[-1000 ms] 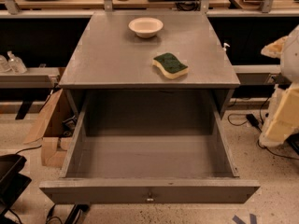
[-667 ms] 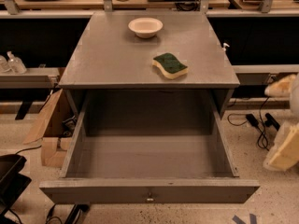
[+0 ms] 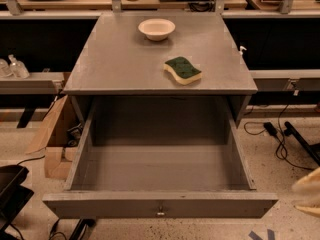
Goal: Close top drawer
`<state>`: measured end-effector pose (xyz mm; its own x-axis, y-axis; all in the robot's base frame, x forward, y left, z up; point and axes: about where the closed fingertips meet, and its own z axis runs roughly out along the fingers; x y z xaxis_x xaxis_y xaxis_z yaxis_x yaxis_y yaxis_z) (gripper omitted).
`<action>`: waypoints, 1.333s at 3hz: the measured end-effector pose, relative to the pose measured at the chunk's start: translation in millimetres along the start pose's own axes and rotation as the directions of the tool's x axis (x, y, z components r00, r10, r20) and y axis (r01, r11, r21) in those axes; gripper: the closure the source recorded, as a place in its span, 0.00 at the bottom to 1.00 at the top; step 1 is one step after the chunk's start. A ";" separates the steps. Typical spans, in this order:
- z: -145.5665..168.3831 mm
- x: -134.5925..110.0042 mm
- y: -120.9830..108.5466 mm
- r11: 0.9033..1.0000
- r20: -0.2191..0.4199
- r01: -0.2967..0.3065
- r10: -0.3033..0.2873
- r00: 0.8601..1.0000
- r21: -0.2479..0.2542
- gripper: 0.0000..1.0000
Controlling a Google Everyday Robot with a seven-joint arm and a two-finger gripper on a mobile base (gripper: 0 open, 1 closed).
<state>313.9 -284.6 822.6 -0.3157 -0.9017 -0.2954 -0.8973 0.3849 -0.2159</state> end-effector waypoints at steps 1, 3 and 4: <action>3.4 -0.1 2.0 1.000 0.004 0.019 -0.019 1.000 0.002 0.96; 26.8 0.5 9.1 0.999 0.035 0.019 -0.018 0.999 -0.026 1.00; 91.9 6.7 33.5 0.998 0.115 0.019 -0.011 0.993 -0.066 1.00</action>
Offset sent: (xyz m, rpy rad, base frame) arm -0.0010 0.0013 -0.0045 -0.0026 -0.0080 0.0202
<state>310.1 -259.7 727.9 -0.2681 -0.8774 -0.3979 -0.9215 0.3540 -0.1596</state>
